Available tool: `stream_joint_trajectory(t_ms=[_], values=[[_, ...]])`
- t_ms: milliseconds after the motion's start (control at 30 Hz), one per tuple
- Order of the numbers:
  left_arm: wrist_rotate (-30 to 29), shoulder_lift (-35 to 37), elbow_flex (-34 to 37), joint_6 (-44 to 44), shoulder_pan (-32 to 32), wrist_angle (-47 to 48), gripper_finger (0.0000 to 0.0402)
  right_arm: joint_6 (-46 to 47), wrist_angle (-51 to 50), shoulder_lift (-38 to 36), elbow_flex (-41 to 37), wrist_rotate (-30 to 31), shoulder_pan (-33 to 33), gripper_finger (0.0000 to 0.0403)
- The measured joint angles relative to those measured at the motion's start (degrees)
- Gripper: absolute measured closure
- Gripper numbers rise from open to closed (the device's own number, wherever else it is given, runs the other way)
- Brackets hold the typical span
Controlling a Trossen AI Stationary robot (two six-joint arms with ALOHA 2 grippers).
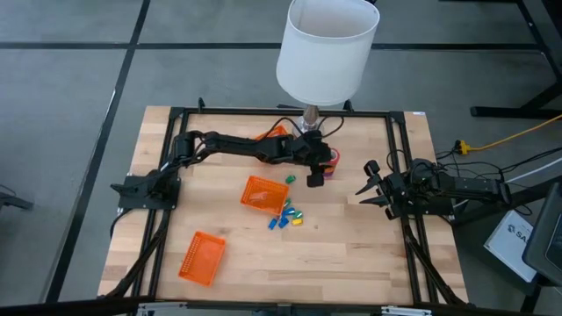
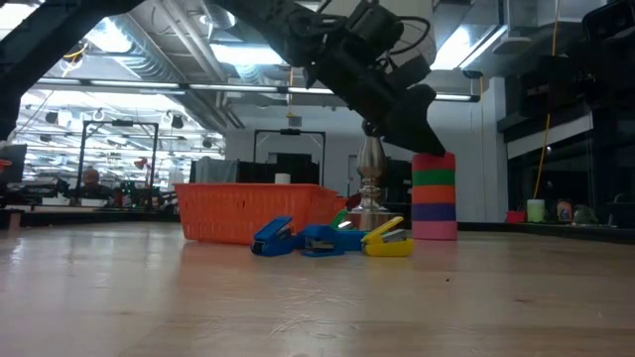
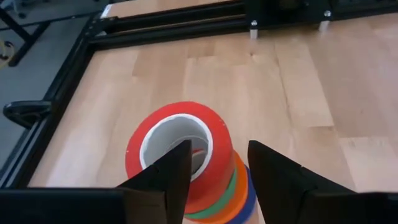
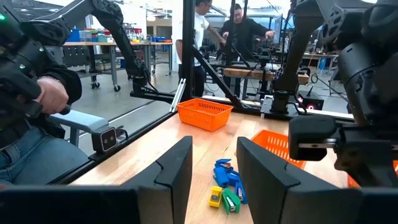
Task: Pick and place Stapler, Stapler remover, tape
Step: Put the red tape into the middle orange bin
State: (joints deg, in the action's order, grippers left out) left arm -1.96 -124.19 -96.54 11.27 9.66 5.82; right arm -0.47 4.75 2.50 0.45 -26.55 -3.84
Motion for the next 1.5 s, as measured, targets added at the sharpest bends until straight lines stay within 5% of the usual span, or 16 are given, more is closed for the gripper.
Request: stream_joint_trajectory(t_ms=[400, 767, 1500], values=[[-0.06, 0.29, -0.19, 2.8, 0.49, 4.07, 0.0276, 0.0, 0.0, -0.01, 0.0, 0.0, 0.0, 0.0274], [-0.98, 0.29, -0.12, 9.92, -0.86, 4.16, 0.0374, 0.0, 0.0, 0.0, 0.0, 0.0, 0.0, 0.0274], [-3.36, 3.43, 0.14, 10.47, -1.67, -0.92, 0.0374, 0.0, 0.01, 0.0, 0.0, 0.0, 0.0, 0.0274]])
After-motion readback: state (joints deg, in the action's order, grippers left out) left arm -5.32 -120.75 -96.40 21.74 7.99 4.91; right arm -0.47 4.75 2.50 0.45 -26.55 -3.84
